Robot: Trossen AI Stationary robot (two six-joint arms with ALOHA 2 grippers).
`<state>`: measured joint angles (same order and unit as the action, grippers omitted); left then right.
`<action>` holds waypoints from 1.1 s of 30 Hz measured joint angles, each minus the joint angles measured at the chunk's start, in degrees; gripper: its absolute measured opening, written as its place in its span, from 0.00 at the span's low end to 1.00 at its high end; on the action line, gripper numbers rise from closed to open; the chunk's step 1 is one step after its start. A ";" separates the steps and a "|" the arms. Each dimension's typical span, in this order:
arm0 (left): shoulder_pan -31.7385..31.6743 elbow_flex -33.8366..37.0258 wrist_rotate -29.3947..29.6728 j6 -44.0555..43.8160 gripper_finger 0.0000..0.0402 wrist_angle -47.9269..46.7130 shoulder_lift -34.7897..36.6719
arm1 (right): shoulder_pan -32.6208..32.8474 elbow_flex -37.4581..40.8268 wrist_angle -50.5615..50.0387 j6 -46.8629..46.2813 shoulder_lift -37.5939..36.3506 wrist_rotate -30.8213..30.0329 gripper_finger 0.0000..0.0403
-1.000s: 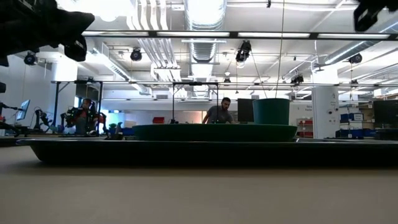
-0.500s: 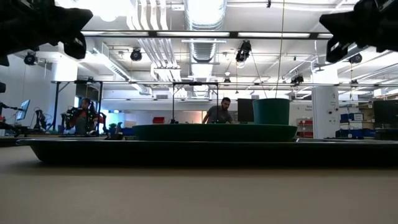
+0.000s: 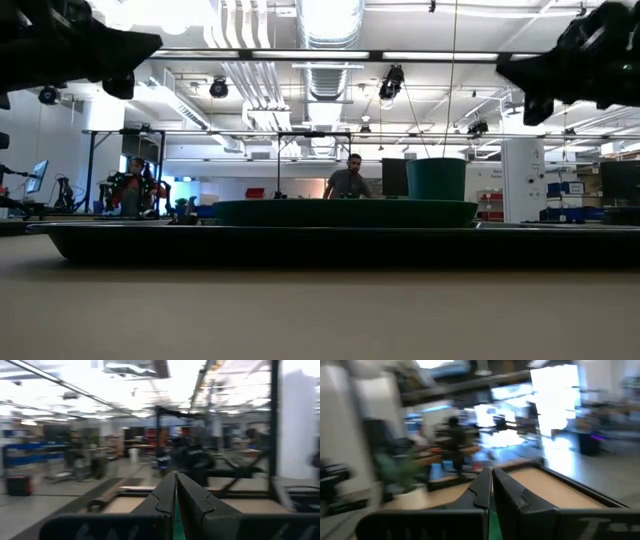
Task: Pick and place plate/cup/fork/spoon on tray
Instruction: Return to Home Position
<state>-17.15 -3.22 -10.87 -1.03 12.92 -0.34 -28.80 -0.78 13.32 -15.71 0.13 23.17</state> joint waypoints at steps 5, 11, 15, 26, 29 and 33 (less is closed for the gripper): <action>0.00 0.00 3.09 1.54 0.00 -0.20 -0.16 | 0.02 0.00 -2.81 2.45 0.03 -7.38 0.02; 0.00 0.00 4.44 1.60 0.00 -2.03 -1.59 | 0.02 0.00 -8.94 2.62 0.03 -11.82 0.02; 0.00 0.02 4.46 1.42 0.00 -1.94 -2.25 | 0.04 -0.02 -10.94 0.95 -0.01 -9.95 0.02; 0.00 0.04 3.54 1.29 0.00 -1.63 -1.88 | 2.03 -0.04 -10.86 0.33 0.73 -5.74 0.02; 0.00 0.11 1.77 0.93 0.00 -1.94 -1.93 | 2.90 -0.04 -10.92 0.28 1.06 -5.16 0.02; 0.00 0.17 0.28 0.09 0.00 -1.92 -1.92 | 5.36 -0.04 -11.08 -0.22 1.14 -4.73 0.02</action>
<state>-17.15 -3.05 -10.59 -0.94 11.00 -2.26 -23.44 -0.82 2.24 -15.94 1.28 18.45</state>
